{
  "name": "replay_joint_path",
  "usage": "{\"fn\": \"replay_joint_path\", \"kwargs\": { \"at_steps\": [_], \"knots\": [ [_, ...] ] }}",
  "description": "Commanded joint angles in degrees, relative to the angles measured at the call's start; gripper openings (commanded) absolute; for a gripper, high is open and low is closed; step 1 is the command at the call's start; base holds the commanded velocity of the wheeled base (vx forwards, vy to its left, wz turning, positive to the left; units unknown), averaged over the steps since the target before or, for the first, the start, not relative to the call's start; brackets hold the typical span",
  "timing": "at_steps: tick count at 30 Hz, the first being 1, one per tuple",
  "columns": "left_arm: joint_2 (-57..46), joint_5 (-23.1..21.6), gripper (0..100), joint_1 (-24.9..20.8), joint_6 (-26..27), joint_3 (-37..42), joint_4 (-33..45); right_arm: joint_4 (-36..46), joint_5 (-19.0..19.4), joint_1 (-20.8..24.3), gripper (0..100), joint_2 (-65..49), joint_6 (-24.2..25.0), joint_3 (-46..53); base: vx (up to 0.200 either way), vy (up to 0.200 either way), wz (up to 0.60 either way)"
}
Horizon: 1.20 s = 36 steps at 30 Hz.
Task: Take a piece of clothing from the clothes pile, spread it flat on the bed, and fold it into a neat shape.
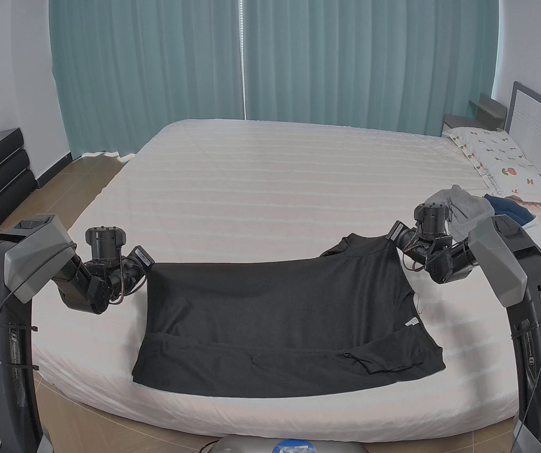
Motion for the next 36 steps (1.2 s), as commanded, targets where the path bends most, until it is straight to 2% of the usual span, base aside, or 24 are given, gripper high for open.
{"fn": "replay_joint_path", "kwargs": {
  "at_steps": [1,11,27,36],
  "knots": [
    [-0.74,-0.01,0,0.09,0.06,0.47,-0.02,-2.54,0.10,-0.02,0,-2.23,0.51,2.92,0.000,0.000,0.00],
    [-3.20,0.08,0,0.88,0.06,1.87,-0.46,-7.90,0.19,-0.02,0,-5.04,3.50,8.55,0.000,0.000,0.00],
    [-3.29,-0.10,0,0.70,0.32,2.31,-0.37,-8.43,1.15,-0.46,0,-5.48,2.80,12.15,0.000,0.000,0.00],
    [-3.64,-0.19,0,0.35,3.31,2.75,-0.55,-9.13,2.91,-0.72,0,-5.83,1.83,14.09,0.000,0.000,0.00]
  ]
}}
